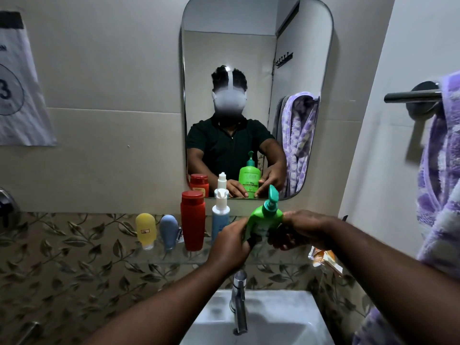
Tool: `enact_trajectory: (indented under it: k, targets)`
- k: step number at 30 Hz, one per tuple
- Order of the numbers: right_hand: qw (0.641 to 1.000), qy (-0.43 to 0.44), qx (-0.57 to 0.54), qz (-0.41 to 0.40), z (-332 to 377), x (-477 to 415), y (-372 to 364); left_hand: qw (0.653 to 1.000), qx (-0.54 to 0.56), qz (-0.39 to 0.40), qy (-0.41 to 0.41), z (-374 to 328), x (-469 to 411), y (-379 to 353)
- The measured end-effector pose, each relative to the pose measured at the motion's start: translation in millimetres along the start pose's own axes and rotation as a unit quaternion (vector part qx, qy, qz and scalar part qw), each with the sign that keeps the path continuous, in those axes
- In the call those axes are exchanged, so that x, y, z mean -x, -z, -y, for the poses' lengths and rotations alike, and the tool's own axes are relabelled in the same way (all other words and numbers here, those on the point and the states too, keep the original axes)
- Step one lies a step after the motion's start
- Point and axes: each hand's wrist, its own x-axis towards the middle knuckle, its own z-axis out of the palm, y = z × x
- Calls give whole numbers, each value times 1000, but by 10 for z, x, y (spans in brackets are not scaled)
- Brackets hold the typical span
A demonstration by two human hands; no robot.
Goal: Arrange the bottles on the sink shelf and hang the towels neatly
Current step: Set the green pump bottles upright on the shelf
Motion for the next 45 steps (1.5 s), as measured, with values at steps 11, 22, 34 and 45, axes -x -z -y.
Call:
enact_trajectory:
  k: [11, 22, 34, 45]
  targets:
    - [985, 105, -59, -122, -173, -237, -314, 997, -19, -41, 59, -102, -113, -79]
    - [964, 196, 17, -181, -401, -375, -487, 998, -7, -29, 53, -124, -45, -156]
    - [957, 183, 47, -220, -445, -492, -444, 996, 72, 26, 54, -150, -35, -95]
    - [947, 179, 77, -255, -482, -590, -418, 960, 267, -65, 61, -520, -470, 7]
